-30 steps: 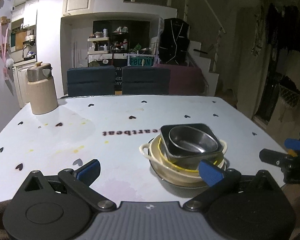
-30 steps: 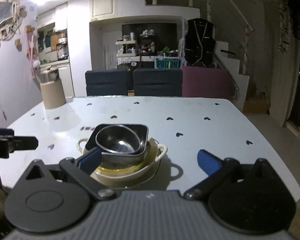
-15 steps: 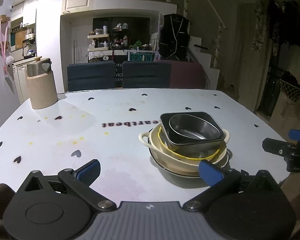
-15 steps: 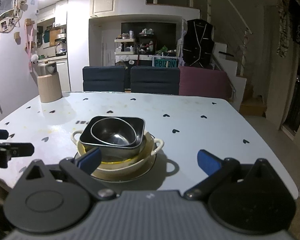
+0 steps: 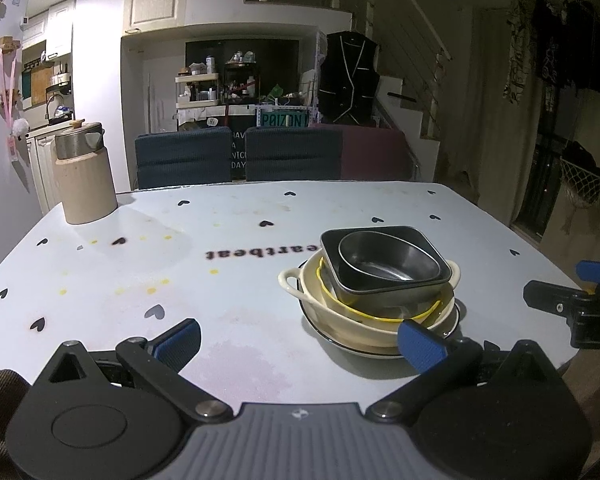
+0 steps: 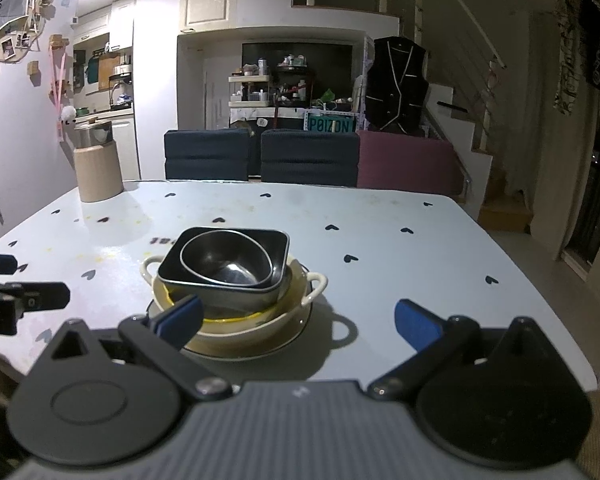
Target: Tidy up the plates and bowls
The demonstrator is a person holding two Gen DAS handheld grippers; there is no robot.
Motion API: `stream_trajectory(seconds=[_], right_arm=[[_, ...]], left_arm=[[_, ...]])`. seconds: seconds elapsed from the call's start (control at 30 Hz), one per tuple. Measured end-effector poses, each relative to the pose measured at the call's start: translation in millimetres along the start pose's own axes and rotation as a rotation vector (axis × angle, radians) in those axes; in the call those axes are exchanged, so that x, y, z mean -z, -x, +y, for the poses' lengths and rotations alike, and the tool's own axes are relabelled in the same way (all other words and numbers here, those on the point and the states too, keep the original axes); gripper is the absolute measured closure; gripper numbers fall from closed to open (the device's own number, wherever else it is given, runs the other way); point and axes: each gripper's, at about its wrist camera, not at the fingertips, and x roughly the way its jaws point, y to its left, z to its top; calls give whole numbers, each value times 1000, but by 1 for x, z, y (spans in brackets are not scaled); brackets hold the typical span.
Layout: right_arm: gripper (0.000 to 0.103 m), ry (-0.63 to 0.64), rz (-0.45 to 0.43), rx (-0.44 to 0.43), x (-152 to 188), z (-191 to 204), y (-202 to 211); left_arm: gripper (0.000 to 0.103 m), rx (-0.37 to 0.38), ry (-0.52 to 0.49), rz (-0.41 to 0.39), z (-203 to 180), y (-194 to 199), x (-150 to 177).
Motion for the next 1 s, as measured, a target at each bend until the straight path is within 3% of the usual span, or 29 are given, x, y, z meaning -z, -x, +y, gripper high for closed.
stream_trajectory(seconds=[1.0], right_arm=[[0,-1,1,1,2,2,0]], left_arm=[[0,-2,-1,-2,1,0,0]])
